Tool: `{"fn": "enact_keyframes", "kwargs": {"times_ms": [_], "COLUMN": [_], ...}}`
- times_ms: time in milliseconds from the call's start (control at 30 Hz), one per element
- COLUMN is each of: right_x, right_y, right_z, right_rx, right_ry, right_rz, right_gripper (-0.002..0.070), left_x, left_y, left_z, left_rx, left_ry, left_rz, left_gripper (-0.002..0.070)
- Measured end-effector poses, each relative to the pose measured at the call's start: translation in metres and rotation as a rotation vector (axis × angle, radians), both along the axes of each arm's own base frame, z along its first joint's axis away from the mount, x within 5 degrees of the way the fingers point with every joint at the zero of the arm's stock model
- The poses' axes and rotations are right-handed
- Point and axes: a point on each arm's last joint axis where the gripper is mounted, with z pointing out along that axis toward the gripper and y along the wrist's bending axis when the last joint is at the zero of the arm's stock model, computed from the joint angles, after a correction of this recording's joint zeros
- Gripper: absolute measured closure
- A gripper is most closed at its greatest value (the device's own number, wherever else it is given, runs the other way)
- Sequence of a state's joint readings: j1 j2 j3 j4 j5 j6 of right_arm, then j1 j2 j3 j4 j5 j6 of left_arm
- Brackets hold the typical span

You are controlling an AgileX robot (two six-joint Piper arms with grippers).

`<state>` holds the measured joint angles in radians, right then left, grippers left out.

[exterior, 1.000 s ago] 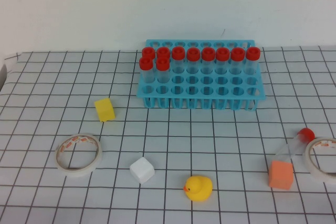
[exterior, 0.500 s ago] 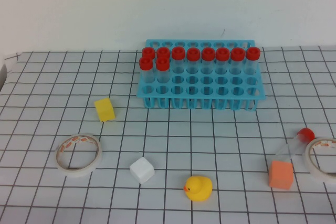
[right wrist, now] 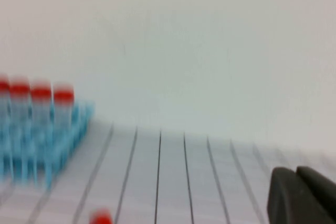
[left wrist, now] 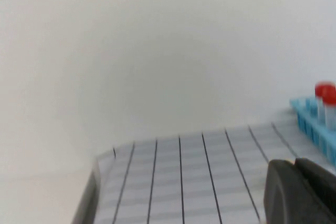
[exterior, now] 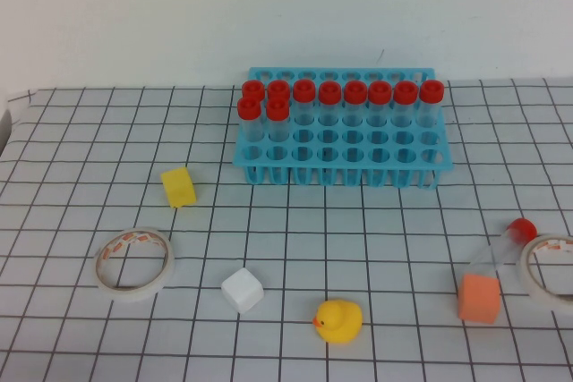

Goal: Place the test tubes

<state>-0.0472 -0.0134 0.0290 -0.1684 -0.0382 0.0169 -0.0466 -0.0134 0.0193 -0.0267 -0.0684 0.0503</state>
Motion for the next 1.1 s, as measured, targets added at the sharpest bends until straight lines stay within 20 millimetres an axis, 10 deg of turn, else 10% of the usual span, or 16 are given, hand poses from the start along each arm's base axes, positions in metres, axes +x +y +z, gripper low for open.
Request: {"fn": "enact_keyframes", "kwargs": {"times_ms": [633, 933, 1100], "right_x": [-0.013, -0.031, -0.013], "right_y": [-0.001, 0.002, 0.010], "right_z": [0.044, 0.118, 0.138], "right_rx": [0.178, 0.245, 0.405], "right_ry": [-0.500, -0.300, 0.046], "right_rz": [0.042, 0.061, 0.115], "right_gripper": [0.0678, 0.0678, 0.0678], "left_x": [-0.015, -0.029, 0.000], "left_y": [0.002, 0.001, -0.001], "left_z": [0.045, 0.119, 0.126], "left_rx": [-0.036, -0.043, -0.033], "left_ry": [-0.472, -0.275, -0.034], "left_rz": [0.007, -0.009, -0.012], "left_gripper": [0.0676, 0.0676, 0.0676]}}
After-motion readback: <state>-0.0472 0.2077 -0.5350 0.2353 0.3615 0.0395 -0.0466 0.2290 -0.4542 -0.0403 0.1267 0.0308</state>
